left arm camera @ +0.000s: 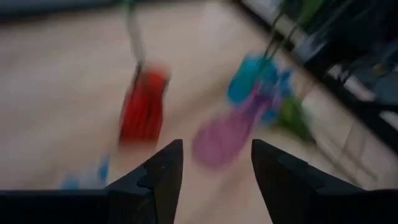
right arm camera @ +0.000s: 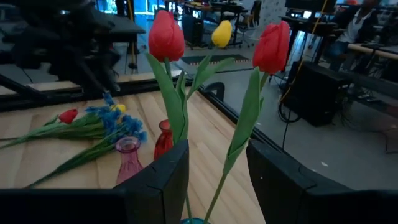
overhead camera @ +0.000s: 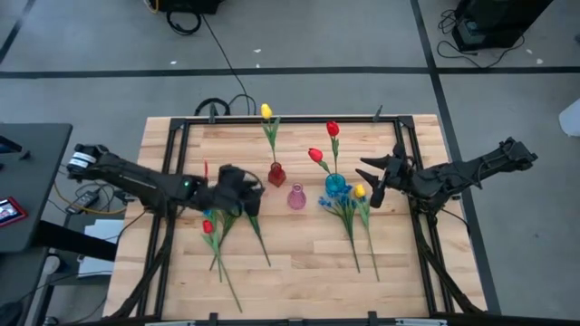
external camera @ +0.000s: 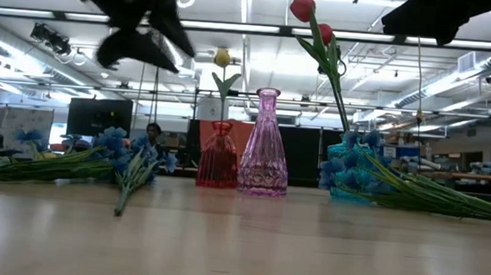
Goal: Sort flowers into vase by color
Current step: Put the yellow tulip into the red transparent vase
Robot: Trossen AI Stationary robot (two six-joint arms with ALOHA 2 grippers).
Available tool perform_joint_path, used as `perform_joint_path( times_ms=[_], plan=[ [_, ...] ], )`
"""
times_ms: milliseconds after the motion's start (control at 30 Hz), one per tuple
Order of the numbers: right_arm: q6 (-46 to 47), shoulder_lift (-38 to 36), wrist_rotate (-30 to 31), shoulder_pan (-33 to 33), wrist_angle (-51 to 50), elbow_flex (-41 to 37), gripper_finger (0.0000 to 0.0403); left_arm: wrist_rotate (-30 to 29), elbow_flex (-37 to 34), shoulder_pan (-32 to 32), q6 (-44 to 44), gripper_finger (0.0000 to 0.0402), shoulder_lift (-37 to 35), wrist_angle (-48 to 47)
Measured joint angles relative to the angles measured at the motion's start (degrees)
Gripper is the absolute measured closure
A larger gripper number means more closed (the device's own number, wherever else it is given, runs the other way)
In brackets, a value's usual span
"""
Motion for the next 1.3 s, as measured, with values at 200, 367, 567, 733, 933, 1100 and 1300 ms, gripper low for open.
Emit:
perform_joint_path(
  times_ms=[200,367,567,733,933,1100,1300],
  plan=[
    [-0.77,0.74,-0.68,-0.04,-4.9,0.02,0.023,4.19,6.29,-6.81,-22.39,0.0222,5.76,-17.35],
    [6.38,0.77,-9.02,-0.7,-13.28,0.02,0.0231,6.72,9.04,-8.88,-25.65,0.0224,10.75,-12.86],
    [26.73,2.82,-19.88,-0.92,-28.83,0.0,0.0243,-2.56,10.88,-10.81,-16.83,0.0224,13.79,-10.72],
    [39.85,10.34,-30.28,-0.81,-37.56,-0.02,0.0248,-11.08,10.85,-12.3,-7.17,0.0224,14.09,-6.24],
    [49.71,23.58,-41.26,1.7,-36.71,-0.07,0.0248,-14.12,10.85,-12.17,4.05,0.0224,14.09,-0.25],
    [57.3,31.07,-41.5,5.53,-31.52,-0.07,0.0248,-14.92,10.82,-12.28,10.12,0.0224,14.09,3.25],
    [63.92,36.49,-38.83,7.36,-25.96,-0.04,0.0248,-16.51,10.82,-12.3,14.67,0.0224,14.09,3.5]
  ],
)
